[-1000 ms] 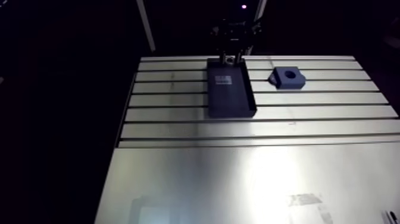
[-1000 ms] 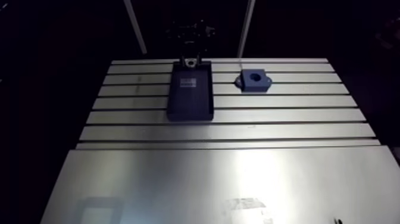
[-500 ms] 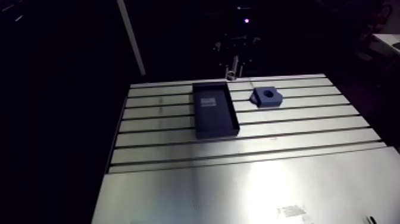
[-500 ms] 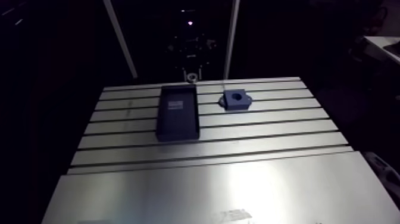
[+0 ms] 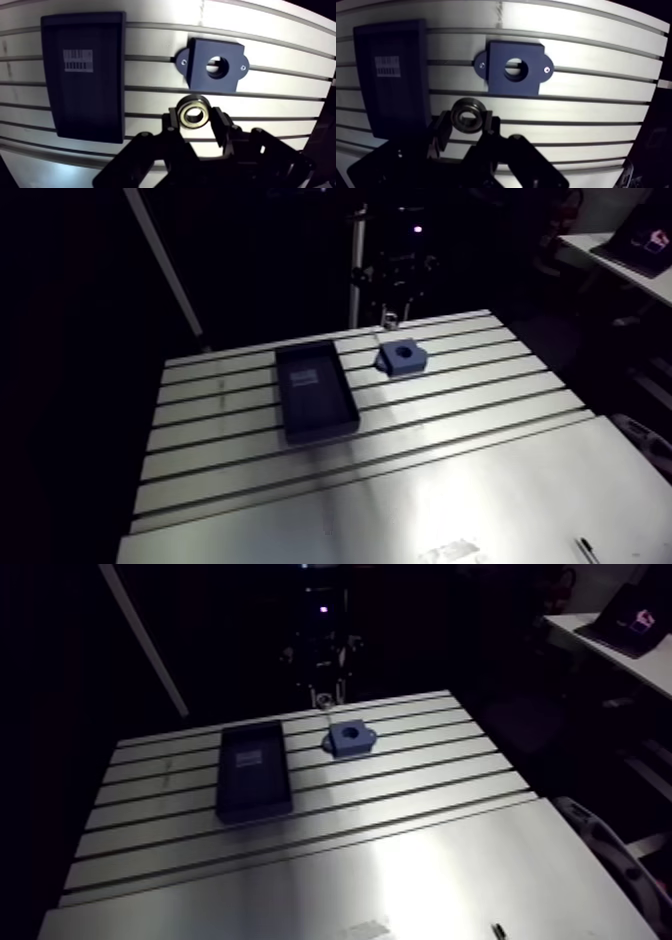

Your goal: Pick up the bearing and press it into the housing until flush.

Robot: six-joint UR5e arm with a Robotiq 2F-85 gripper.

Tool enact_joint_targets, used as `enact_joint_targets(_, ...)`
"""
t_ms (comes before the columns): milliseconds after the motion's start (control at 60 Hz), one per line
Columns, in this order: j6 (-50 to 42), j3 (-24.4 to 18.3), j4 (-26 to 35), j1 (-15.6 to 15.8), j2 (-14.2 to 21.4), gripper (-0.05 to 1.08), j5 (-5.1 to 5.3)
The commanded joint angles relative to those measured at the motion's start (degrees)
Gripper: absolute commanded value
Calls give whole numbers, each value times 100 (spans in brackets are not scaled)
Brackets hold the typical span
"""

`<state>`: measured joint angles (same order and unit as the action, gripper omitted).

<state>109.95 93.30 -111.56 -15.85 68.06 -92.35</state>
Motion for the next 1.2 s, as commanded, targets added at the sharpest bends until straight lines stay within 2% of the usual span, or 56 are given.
enact_joint_targets(17, 172, -3, -61, -400, -59, 66, -15)
enact_joint_targets(800, 128, 44, -579, -402, -576, 67, -6)
enact_joint_targets(1200, 94, 44, -741, -393, -691, 67, 10)
